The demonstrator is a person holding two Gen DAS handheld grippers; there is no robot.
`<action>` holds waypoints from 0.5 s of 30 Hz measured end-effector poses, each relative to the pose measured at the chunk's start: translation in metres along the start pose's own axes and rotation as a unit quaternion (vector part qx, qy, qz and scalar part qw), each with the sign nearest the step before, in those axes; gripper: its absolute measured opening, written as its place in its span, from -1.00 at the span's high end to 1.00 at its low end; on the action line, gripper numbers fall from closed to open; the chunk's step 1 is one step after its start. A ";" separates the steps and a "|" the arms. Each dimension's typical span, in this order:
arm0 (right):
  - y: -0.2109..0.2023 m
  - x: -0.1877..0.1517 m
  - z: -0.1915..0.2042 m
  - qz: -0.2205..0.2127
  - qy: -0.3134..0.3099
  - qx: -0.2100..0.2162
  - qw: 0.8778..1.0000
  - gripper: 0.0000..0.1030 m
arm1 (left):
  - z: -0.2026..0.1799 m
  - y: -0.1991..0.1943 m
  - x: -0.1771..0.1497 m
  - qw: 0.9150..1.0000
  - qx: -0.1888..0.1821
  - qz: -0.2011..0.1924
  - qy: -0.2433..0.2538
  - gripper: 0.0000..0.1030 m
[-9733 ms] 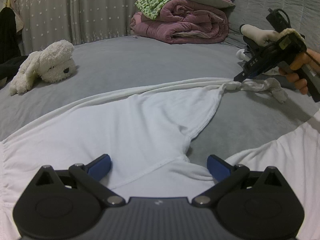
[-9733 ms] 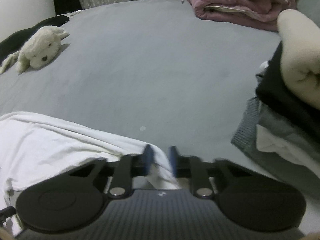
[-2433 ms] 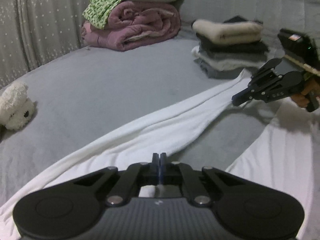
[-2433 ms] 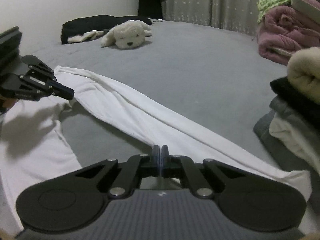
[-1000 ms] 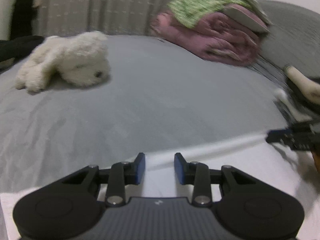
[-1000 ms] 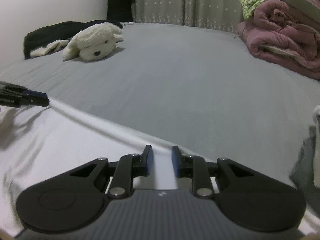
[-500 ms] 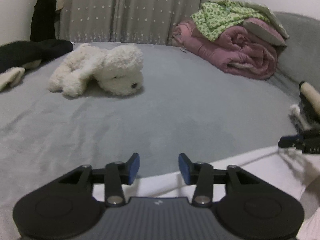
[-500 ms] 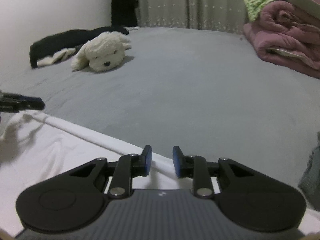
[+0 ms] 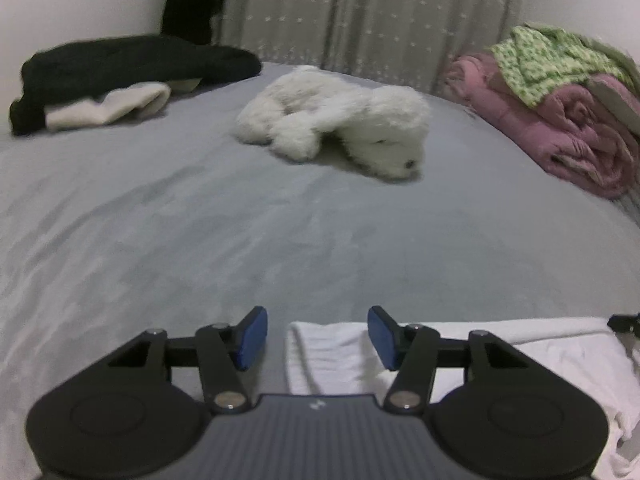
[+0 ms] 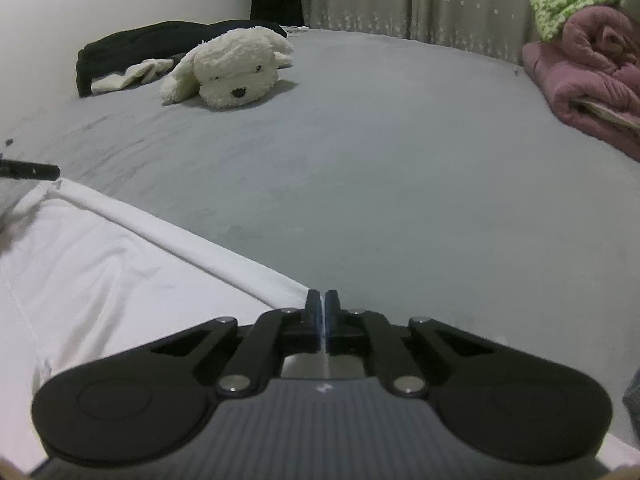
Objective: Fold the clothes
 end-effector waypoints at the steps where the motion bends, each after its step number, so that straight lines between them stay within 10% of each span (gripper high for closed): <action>1: -0.001 0.001 0.000 -0.002 0.003 -0.001 1.000 0.97 | 0.003 -0.003 0.001 1.000 -0.008 -0.005 -0.009 -0.08; 12: -0.004 0.015 -0.002 -0.027 0.020 -0.021 0.999 0.97 | 0.020 -0.007 -0.002 0.995 -0.067 -0.014 -0.072 -0.04; 15: -0.001 0.018 -0.005 -0.026 0.026 -0.024 0.999 0.97 | 0.019 0.003 -0.008 0.995 -0.068 -0.004 -0.073 0.53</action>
Point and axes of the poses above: each gripper's, at about its wrist camera, not at the fingertips, and y roughly the way its jaws point, z to its left, x to its top, the point moved 5 cm from there along y, roughly the way its jaws point, and after that the axes turned 11 degrees about -x, right-handed, at the moved point
